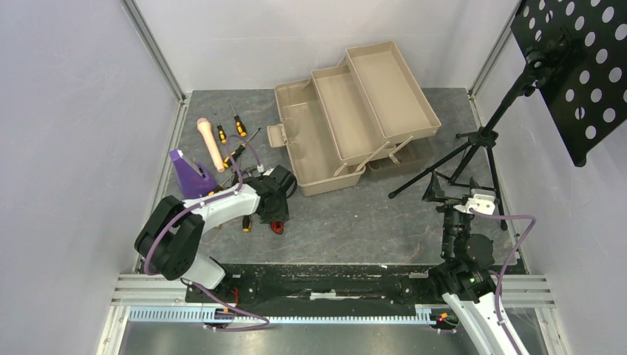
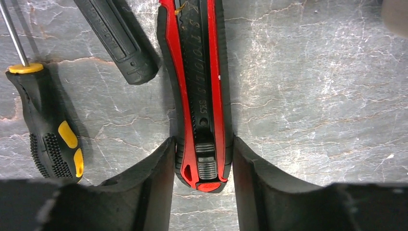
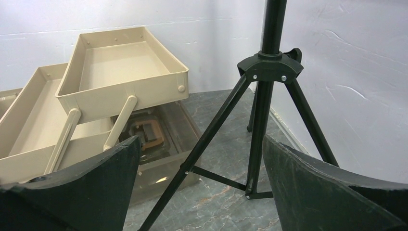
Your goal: Pack the tool kit
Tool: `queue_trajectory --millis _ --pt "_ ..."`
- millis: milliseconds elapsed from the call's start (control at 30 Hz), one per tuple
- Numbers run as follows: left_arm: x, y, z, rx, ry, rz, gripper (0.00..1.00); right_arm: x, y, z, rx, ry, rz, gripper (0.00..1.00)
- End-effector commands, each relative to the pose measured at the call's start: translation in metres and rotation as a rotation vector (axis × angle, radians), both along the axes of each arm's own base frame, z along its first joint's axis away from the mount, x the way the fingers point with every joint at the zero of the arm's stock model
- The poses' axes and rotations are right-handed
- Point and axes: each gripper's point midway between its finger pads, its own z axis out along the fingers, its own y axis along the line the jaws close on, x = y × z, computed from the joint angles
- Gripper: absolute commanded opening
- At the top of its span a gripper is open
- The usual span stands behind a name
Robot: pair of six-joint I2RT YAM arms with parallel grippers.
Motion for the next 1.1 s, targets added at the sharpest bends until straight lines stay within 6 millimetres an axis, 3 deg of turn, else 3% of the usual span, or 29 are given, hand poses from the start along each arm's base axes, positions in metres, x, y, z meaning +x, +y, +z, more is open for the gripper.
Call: queue_trajectory --millis 0,167,467,633,833,933,1067 --pt "-0.002 -0.012 0.007 -0.078 0.01 0.018 0.44 -0.002 0.002 0.009 0.003 -0.043 0.011 0.98" --pt "0.001 -0.018 0.034 -0.138 -0.046 0.025 0.26 -0.002 0.003 0.009 0.003 -0.044 0.016 0.98" --pt "0.014 -0.018 0.077 -0.208 -0.167 0.085 0.03 -0.002 0.004 0.008 0.004 -0.043 0.021 0.98" --pt "0.019 -0.01 0.087 -0.215 -0.22 0.125 0.02 -0.002 0.004 0.009 0.006 -0.043 0.022 0.98" --pt "0.015 -0.008 0.079 -0.203 -0.207 0.123 0.02 -0.002 0.005 0.008 0.006 -0.041 0.024 0.98" --pt "0.025 -0.009 0.096 -0.222 -0.268 0.128 0.02 -0.002 0.005 0.008 0.006 -0.041 0.024 0.98" --pt "0.044 -0.011 0.135 -0.242 -0.38 0.125 0.02 -0.002 0.005 0.008 0.006 -0.04 0.025 0.98"
